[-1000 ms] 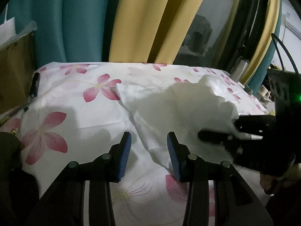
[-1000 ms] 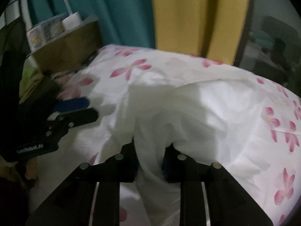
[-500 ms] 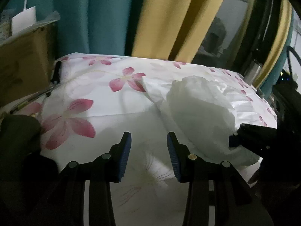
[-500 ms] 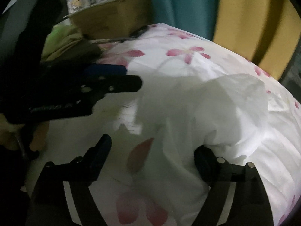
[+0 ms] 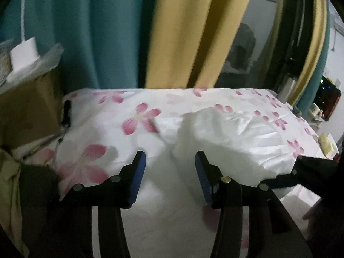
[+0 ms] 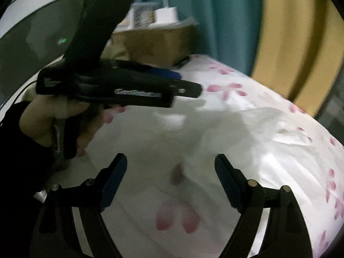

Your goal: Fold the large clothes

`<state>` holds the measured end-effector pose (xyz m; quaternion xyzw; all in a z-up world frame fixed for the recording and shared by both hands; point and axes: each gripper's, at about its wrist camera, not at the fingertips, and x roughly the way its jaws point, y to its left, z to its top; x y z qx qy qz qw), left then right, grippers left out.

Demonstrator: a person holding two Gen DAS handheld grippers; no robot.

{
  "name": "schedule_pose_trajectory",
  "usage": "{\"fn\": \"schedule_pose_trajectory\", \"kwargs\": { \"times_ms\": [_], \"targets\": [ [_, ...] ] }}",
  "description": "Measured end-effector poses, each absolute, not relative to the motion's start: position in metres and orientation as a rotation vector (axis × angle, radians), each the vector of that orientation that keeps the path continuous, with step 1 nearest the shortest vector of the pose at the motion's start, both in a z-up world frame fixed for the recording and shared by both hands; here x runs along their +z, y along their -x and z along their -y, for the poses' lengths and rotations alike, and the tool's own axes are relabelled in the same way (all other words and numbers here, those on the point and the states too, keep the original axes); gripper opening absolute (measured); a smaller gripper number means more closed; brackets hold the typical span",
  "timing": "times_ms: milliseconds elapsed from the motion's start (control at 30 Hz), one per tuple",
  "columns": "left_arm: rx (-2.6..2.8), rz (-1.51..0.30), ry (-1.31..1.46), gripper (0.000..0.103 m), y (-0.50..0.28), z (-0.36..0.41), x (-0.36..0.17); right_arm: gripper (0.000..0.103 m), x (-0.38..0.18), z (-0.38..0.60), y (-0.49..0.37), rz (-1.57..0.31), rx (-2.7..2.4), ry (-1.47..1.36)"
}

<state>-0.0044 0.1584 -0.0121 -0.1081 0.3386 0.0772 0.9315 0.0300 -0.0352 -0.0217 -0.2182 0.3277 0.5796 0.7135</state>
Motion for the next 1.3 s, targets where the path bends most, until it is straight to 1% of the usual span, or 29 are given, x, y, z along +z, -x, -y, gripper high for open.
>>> {"fn": "schedule_pose_trajectory", "kwargs": {
  "times_ms": [100, 133, 167, 200, 267, 400, 600, 800, 867, 933, 1000, 1100, 1200, 1300],
  "targets": [
    [0.086, -0.69, 0.207, 0.052, -0.007, -0.136, -0.01, 0.083, -0.016, 0.059, -0.049, -0.711, 1.196, 0.427],
    [0.064, -0.692, 0.198, 0.054, -0.012, -0.129, -0.009, 0.083, -0.015, 0.07, -0.057, -0.706, 1.149, 0.405],
    [0.046, -0.694, 0.186, 0.059, -0.016, -0.121, -0.009, 0.083, -0.014, 0.077, -0.063, -0.703, 1.115, 0.392],
    [0.029, -0.699, 0.169, 0.061, -0.023, -0.111, -0.01, 0.083, -0.014, 0.084, -0.069, -0.702, 1.08, 0.381],
    [0.001, -0.711, 0.149, 0.062, -0.032, -0.097, -0.012, 0.083, -0.016, 0.102, -0.083, -0.705, 0.977, 0.352],
    [-0.018, -0.79, 0.067, 0.062, -0.051, -0.077, -0.03, 0.083, -0.023, 0.13, -0.108, -0.727, 0.798, 0.332],
    [0.121, -0.881, 0.0, 0.062, -0.057, -0.099, -0.062, 0.083, -0.037, 0.157, -0.13, -0.78, 0.717, 0.301],
    [0.278, -0.898, 0.025, 0.062, -0.043, -0.144, -0.069, 0.083, -0.045, 0.159, -0.136, -0.801, 0.725, 0.292],
    [0.307, -0.885, 0.046, 0.062, -0.039, -0.155, -0.065, 0.083, -0.048, 0.156, -0.139, -0.798, 0.727, 0.292],
    [0.306, -0.818, 0.084, 0.062, -0.03, -0.161, -0.049, 0.083, -0.048, 0.154, -0.14, -0.794, 0.726, 0.294],
    [0.243, -0.745, 0.118, 0.062, -0.026, -0.155, -0.032, 0.083, -0.047, 0.152, -0.141, -0.788, 0.721, 0.296],
    [0.103, -0.699, 0.127, 0.062, -0.032, -0.137, -0.023, 0.083, -0.045, 0.149, -0.143, -0.782, 0.71, 0.296],
    [0.039, -0.8, 0.092, 0.062, -0.052, -0.127, -0.043, 0.083, -0.045, 0.148, -0.143, -0.78, 0.702, 0.3],
    [0.086, -0.923, 0.089, 0.061, -0.066, -0.136, -0.074, 0.083, -0.046, 0.149, -0.144, -0.781, 0.692, 0.301]
  ]
}}
